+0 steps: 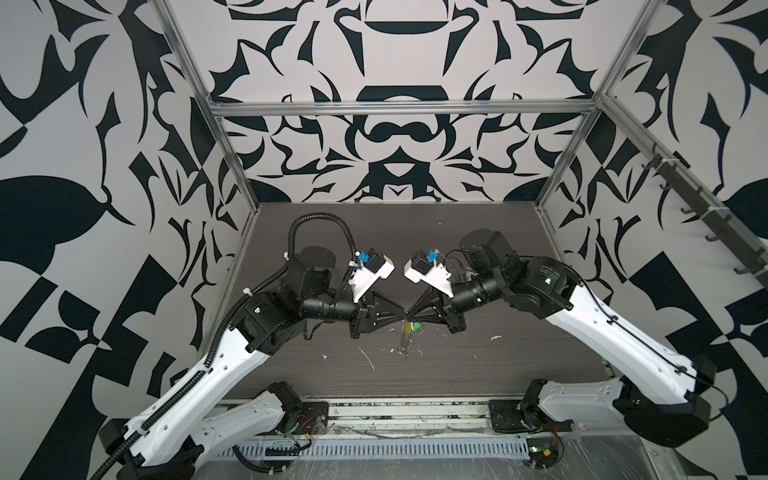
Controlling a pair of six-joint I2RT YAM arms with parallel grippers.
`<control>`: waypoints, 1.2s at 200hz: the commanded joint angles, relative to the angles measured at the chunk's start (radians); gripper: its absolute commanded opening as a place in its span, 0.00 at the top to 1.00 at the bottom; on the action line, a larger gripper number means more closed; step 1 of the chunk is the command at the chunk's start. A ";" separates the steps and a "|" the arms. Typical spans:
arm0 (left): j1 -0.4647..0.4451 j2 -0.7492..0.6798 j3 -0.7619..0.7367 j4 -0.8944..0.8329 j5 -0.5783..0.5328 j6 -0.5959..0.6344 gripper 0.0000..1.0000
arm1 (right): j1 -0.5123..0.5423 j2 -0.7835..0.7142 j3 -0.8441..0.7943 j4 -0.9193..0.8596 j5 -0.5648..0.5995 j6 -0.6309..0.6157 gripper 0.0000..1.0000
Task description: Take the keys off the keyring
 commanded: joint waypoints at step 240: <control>0.004 -0.097 -0.128 0.312 -0.058 -0.076 1.00 | 0.009 -0.155 -0.162 0.379 0.137 0.129 0.68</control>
